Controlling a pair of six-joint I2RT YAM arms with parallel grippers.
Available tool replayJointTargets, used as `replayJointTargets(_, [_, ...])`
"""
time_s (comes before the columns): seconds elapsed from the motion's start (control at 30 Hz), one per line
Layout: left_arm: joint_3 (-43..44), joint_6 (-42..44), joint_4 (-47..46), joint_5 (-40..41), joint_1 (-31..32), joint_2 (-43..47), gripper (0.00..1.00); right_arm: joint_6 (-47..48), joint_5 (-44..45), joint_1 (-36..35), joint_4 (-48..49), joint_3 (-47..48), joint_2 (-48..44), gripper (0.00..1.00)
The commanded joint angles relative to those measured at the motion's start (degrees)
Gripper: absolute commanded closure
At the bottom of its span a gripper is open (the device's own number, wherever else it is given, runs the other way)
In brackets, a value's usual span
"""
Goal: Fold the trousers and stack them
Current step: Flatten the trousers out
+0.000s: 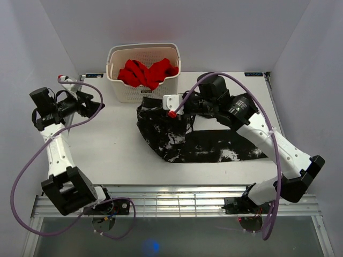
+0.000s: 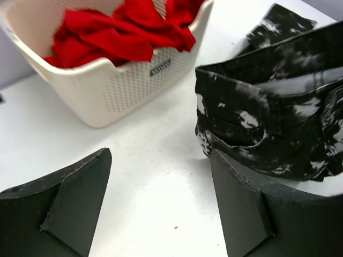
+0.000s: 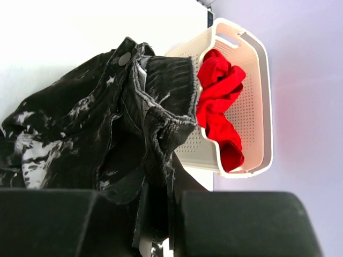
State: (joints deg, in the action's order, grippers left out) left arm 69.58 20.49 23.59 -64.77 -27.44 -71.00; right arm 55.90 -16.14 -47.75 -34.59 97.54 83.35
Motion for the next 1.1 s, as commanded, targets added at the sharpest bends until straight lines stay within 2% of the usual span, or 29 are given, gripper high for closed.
replayJointTargets(0.0, [-2.3,13.7,2.9,-9.6,-0.2,-3.6,0.15,5.4,2.0,-0.3,1.0,-5.8,-3.3,0.92])
replayJointTargets(0.1, [-1.4,20.9,5.1,-14.0,0.5,-9.1,0.15,7.1,3.0,-0.3,-0.8,-12.6,-6.9,0.92])
replayJointTargets(0.2, [-1.7,26.3,5.6,-12.8,3.7,-10.9,0.17,9.1,2.1,-0.7,-1.9,-19.3,-12.1,0.92])
replayJointTargets(0.27, [-2.5,30.5,7.4,-10.5,7.1,-11.6,0.17,10.3,1.9,-1.6,-2.8,-26.4,-16.1,0.92])
replayJointTargets(0.3, [-2.6,37.0,11.7,-9.5,8.6,-11.9,0.17,10.8,2.2,-1.9,-3.0,-28.7,-17.2,0.92])
replayJointTargets(0.4, [-4.9,47.4,18.2,-2.6,15.7,-12.6,0.17,11.8,2.7,-3.6,-3.6,-36.2,-20.9,0.92])
replayJointTargets(0.6, [-3.8,48.9,15.4,-0.4,18.0,-16.8,0.15,11.2,2.8,-4.8,-4.7,-37.3,-20.8,0.92])
replayJointTargets(0.63, [-3.1,48.9,15.1,-0.3,18.4,-17.8,0.09,11.4,2.8,-4.9,-5.0,-37.2,-20.5,0.92])
replayJointTargets(0.8, [1.7,50.4,12.8,1.6,20.0,-21.5,0.07,14.1,4.0,-7.3,-8.5,-37.9,-20.9,0.92])
replayJointTargets(0.9, [2.9,53.8,12.8,3.6,22.1,-22.0,0.07,18.0,7.2,-11.0,-8.7,-39.9,-22.7,0.92])
replayJointTargets(1.07, [2.8,56.5,13.4,3.4,24.0,-20.2,0.07,24.0,12.4,-21.1,-9.0,-42.3,-23.5,0.92])
